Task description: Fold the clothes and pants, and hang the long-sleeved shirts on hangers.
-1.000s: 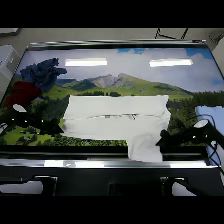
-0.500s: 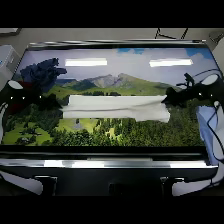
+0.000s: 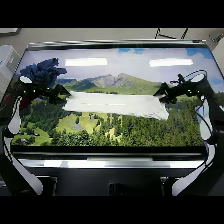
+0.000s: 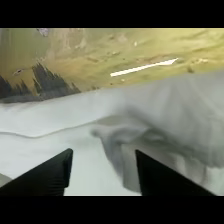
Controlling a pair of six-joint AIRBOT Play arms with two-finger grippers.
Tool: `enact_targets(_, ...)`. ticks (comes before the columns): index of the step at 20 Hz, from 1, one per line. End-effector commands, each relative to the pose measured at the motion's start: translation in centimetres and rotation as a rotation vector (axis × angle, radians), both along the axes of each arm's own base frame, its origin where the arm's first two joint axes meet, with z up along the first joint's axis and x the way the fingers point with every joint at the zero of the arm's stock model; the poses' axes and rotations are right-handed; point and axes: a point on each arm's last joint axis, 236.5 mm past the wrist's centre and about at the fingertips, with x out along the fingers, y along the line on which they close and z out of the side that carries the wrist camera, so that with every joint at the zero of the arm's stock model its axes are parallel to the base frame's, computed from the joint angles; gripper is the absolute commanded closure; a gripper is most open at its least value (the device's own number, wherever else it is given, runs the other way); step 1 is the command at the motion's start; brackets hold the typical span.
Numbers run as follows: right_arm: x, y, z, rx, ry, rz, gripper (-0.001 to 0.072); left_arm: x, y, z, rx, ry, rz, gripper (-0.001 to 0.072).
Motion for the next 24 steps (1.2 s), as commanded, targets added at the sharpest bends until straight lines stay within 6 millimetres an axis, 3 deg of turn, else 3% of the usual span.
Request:
enact_targets(1,-2.8,-4.2,1.6,0.017,0.033,0.031,0.0008,-0.1,1.8,2.4,-0.061,-0.022,0.014,0.0048)
enact_targets(3,-7.2,-8.9,-0.5,-0.062,0.186,0.044,-0.0008,-0.7,4.1,5.1,-0.057,-0.049,0.034,0.0048)
enact_targets(4,-8.5,-9.8,-1.5,-0.077,0.229,0.042,-0.0008,-1.0,4.7,6.5,-0.054,-0.065,0.037,0.0048)
enact_targets(6,-8.6,-8.5,-2.9,-0.026,0.203,0.056,-0.0008,-1.6,5.1,9.4,-0.042,-0.105,0.027,0.0049)
enact_targets(10,-6.5,-3.9,-2.9,0.133,0.091,0.093,-0.0008,-2.3,3.5,15.1,-0.008,-0.208,-0.015,0.0049)
enact_targets(14,-4.2,-3.0,-3.9,0.07,0.045,0.056,-0.0002,-3.2,-0.2,18.9,0.01,-0.287,-0.088,0.0049)
enact_targets(16,-3.5,-1.3,-4.2,0.049,0.037,0.067,0.0063,-3.7,-2.7,19.8,0.008,-0.308,-0.138,0.0049)
enact_targets(17,-3.2,-0.2,-4.2,0.044,0.029,0.083,0.0176,-3.9,-4.4,19.8,0.005,-0.317,-0.174,0.005)
enact_targets(18,-3.1,1.0,-4.2,0.04,0.024,0.105,0.0353,-4.0,-6.1,19.7,0.004,-0.327,-0.212,0.0051)
enact_targets(19,-3.1,2.1,-4.0,0.044,0.022,0.125,0.0617,-4.0,-8.0,19.5,0.005,-0.344,-0.247,0.0054)
enact_targets(20,-3.1,3.0,-3.1,0.052,0.009,0.148,0.0676,-4.0,-9.9,19.3,0.009,-0.366,-0.281,0.0108)
enact_targets(21,-2.8,3.5,-1.8,0.05,-0.018,0.165,0.0677,-3.8,-12.0,19.0,0.017,-0.401,-0.315,0.0307)
enact_targets(22,-2.5,3.9,0.2,0.043,-0.059,0.173,0.0678,-3.4,-14.2,18.4,0.029,-0.433,-0.333,0.0554)
enact_targets(23,-2.4,4.4,2.4,0.038,-0.101,0.18,0.0678,-3.1,-16.4,17.6,0.04,-0.458,-0.337,0.0673)
enact_targets(24,-2.7,5.1,5.0,0.039,-0.134,0.193,0.0678,-2.9,-18.8,16.4,0.05,-0.475,-0.339,0.0683)
